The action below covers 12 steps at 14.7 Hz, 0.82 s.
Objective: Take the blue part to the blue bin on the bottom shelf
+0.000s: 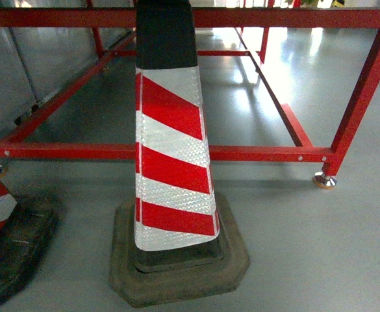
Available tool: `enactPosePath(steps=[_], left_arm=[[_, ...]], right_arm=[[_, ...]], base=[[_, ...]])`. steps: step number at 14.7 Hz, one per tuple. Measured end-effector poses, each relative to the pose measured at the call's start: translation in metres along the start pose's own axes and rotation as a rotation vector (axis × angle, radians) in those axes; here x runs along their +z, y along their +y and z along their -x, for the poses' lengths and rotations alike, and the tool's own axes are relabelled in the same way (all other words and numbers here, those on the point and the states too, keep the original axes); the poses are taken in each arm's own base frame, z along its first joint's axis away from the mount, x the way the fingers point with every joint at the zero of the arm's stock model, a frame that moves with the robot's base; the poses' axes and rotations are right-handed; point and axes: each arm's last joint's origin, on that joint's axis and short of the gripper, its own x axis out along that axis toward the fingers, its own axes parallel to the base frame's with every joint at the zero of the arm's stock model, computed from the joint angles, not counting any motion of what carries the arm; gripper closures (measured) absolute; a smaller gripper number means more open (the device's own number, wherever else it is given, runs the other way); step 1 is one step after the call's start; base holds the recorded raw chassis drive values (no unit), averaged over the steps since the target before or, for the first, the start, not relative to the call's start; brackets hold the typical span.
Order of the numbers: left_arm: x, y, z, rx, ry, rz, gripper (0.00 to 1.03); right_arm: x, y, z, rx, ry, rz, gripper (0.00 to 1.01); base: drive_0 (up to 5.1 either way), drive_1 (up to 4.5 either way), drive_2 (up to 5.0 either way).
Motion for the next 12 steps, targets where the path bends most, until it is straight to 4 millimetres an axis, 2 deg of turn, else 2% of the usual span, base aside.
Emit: enactPosePath(steps=[12], left_arm=[[0.0000,0.0000,0.0000,0.000,0.000,0.000,0.05]], right_arm=[[0.0000,0.0000,0.0000,0.000,0.000,0.000,0.03]], base=[[0.0,0.00,0.0]])
